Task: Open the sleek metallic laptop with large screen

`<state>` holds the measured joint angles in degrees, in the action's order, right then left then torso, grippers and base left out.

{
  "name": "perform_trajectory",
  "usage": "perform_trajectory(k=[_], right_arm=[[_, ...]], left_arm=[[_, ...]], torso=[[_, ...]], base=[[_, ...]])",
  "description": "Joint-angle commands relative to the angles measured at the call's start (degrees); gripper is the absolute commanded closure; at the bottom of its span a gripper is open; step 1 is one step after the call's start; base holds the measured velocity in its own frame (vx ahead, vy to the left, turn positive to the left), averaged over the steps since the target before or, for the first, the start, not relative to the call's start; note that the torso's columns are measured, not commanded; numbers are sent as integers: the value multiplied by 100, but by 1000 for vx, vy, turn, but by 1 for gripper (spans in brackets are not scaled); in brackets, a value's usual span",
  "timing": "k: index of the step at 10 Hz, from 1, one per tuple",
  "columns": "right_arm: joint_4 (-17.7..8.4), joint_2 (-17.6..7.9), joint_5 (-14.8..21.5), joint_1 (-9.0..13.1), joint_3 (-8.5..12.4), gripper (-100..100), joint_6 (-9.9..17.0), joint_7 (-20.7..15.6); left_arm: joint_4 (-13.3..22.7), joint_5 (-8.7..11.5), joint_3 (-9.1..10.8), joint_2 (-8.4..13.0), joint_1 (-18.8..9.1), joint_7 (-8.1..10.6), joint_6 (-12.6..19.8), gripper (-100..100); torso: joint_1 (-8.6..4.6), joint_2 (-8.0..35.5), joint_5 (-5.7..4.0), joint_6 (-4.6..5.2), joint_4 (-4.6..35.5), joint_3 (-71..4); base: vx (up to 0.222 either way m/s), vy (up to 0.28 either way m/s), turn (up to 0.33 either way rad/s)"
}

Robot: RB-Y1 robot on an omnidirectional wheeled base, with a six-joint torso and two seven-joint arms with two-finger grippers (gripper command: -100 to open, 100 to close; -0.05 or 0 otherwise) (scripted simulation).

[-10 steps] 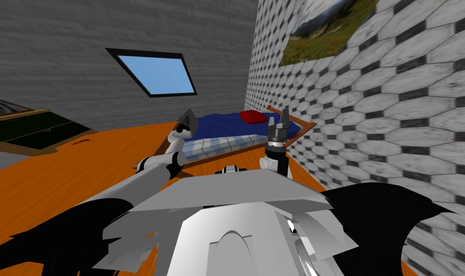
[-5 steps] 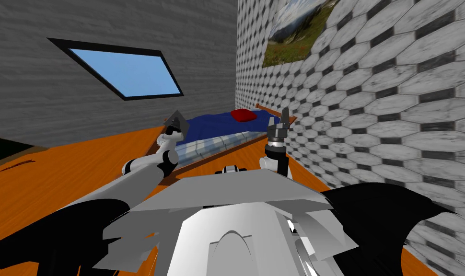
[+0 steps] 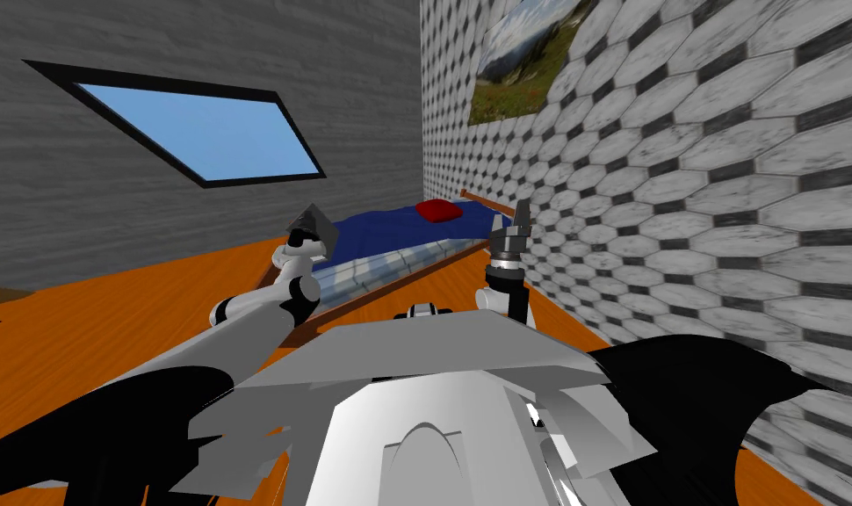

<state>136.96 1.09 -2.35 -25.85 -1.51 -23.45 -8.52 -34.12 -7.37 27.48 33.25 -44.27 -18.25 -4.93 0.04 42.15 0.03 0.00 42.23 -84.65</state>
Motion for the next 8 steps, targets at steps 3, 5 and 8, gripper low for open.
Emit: perform_trajectory(k=[3,5,8], right_arm=[[0,0,0,0,0,0,0,0],[-1,0,0,2,-1,0,0,0],[-1,0,0,2,-1,0,0,0]], left_arm=[[733,61,304,321,-35,-137,-169,-100],[733,61,311,327,-35,-137,-169,-100],[751,119,637,614,-23,-283,-297,-100]], torso=[[-5,19,-3,-1,8,12],[-9,32,-4,0,12,22],[-10,13,-3,8,4,7]], base=[[-17,0,-123],[-53,-4,-190],[-44,-15,-211]])
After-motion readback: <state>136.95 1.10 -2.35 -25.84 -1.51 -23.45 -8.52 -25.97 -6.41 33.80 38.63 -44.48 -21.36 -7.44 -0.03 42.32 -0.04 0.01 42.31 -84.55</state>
